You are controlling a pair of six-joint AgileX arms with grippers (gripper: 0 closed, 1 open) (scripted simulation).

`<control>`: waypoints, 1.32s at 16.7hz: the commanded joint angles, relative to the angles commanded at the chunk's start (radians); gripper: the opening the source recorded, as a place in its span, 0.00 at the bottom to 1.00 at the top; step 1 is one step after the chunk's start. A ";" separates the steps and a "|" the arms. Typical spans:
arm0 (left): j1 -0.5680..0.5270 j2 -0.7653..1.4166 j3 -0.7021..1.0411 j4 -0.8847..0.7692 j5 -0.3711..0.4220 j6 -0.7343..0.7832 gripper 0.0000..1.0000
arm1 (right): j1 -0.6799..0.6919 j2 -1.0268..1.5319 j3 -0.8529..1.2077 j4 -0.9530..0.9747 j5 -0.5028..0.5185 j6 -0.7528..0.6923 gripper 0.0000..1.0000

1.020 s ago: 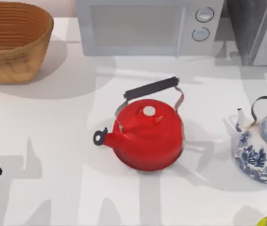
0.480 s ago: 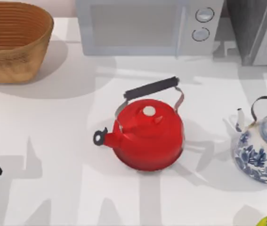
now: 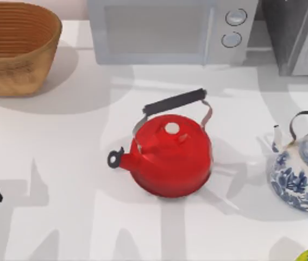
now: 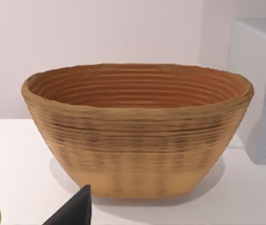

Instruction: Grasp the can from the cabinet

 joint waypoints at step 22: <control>0.000 0.000 0.000 0.000 0.000 0.000 1.00 | -0.058 0.212 0.196 0.017 -0.054 0.001 0.55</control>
